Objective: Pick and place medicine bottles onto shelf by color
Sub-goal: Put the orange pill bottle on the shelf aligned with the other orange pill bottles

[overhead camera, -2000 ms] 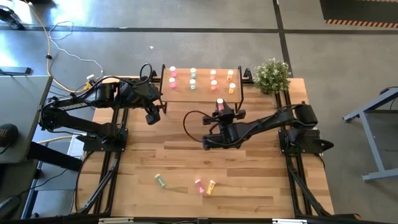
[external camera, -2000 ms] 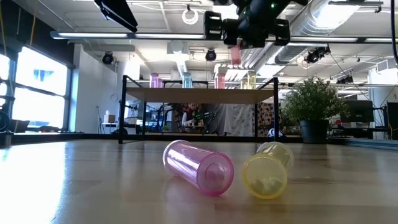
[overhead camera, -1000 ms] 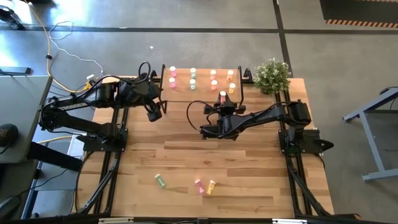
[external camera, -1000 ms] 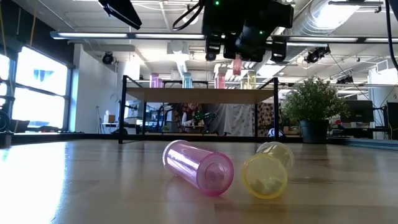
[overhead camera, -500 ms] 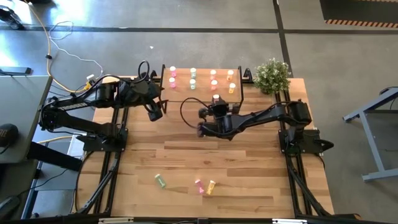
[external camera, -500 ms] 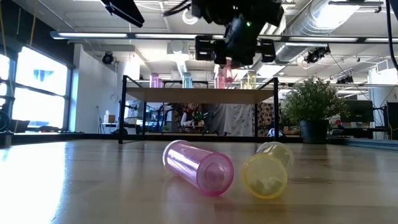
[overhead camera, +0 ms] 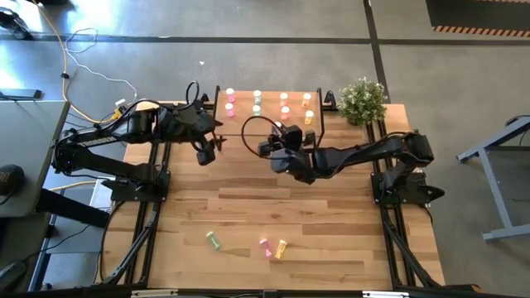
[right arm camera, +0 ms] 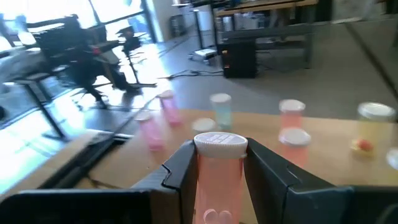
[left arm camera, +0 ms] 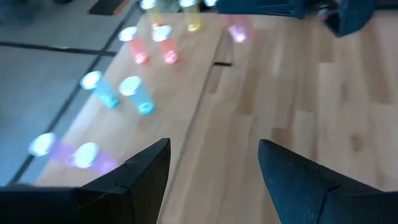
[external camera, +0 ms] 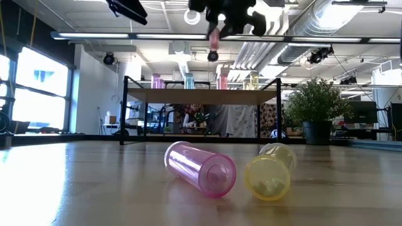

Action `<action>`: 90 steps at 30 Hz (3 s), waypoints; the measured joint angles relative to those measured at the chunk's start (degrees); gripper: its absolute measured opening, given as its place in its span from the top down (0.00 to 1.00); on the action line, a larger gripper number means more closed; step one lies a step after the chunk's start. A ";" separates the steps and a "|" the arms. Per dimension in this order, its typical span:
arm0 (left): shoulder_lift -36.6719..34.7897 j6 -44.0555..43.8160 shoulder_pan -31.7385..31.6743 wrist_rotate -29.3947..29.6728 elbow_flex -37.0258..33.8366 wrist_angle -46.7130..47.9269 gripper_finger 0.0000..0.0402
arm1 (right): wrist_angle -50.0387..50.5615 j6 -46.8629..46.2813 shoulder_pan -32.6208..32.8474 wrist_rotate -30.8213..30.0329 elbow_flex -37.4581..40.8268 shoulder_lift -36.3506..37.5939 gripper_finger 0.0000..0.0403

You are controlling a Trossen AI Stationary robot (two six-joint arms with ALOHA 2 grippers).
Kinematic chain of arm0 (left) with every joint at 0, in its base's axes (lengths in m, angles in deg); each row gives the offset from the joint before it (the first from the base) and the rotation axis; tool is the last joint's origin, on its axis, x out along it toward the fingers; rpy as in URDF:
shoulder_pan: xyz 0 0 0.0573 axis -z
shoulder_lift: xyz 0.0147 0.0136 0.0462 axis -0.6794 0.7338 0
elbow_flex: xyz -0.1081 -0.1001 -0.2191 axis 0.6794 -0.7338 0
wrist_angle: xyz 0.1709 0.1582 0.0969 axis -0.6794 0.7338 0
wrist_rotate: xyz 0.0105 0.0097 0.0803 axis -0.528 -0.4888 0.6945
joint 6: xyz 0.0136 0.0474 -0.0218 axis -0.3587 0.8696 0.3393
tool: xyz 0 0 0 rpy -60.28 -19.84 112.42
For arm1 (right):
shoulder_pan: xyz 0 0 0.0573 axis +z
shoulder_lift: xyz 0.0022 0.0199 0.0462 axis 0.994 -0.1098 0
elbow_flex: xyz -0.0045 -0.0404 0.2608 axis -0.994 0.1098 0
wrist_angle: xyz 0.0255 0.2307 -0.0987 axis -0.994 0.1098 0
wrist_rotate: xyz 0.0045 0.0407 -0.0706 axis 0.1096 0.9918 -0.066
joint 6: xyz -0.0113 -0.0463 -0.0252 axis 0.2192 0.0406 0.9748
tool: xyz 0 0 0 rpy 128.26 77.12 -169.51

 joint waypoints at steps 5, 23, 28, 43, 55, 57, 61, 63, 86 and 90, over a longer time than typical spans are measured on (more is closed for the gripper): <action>0.00 -1.87 0.00 -6.67 0.00 -2.68 0.42 | -8.42 8.83 -0.15 5.88 0.00 1.28 0.74; 0.95 -14.86 0.02 -19.72 0.00 -18.10 0.42 | -21.87 27.00 -0.55 31.50 0.00 8.91 0.74; 3.28 -18.34 0.04 -23.24 0.00 -22.14 0.42 | -26.55 29.91 -0.55 40.32 0.00 8.95 0.74; 7.49 -22.84 0.28 -28.85 0.00 -34.95 0.42 | -26.67 30.13 -0.55 49.78 0.01 9.86 0.74; 9.83 -24.11 0.92 -29.86 0.00 -36.40 0.51 | -27.41 30.31 -0.72 51.23 0.02 9.86 0.74; 10.14 -24.10 0.96 -29.87 0.00 -36.67 0.55 | -27.39 30.31 -0.81 51.23 0.02 9.86 0.74; 10.45 -24.02 0.90 -29.91 0.00 -36.78 0.61 | -27.20 30.33 -0.87 51.20 0.02 9.86 0.74; 10.45 -23.14 0.92 -29.95 0.00 -36.78 0.64 | -27.09 30.33 -0.87 51.17 0.02 9.86 0.74; 10.45 -21.95 0.90 -29.89 0.00 -36.51 0.77 | -25.94 30.10 -0.83 49.87 0.02 9.88 0.71; 10.43 -20.83 0.85 -29.65 0.00 -36.38 0.77 | -24.13 29.88 -0.79 49.42 0.02 10.55 0.61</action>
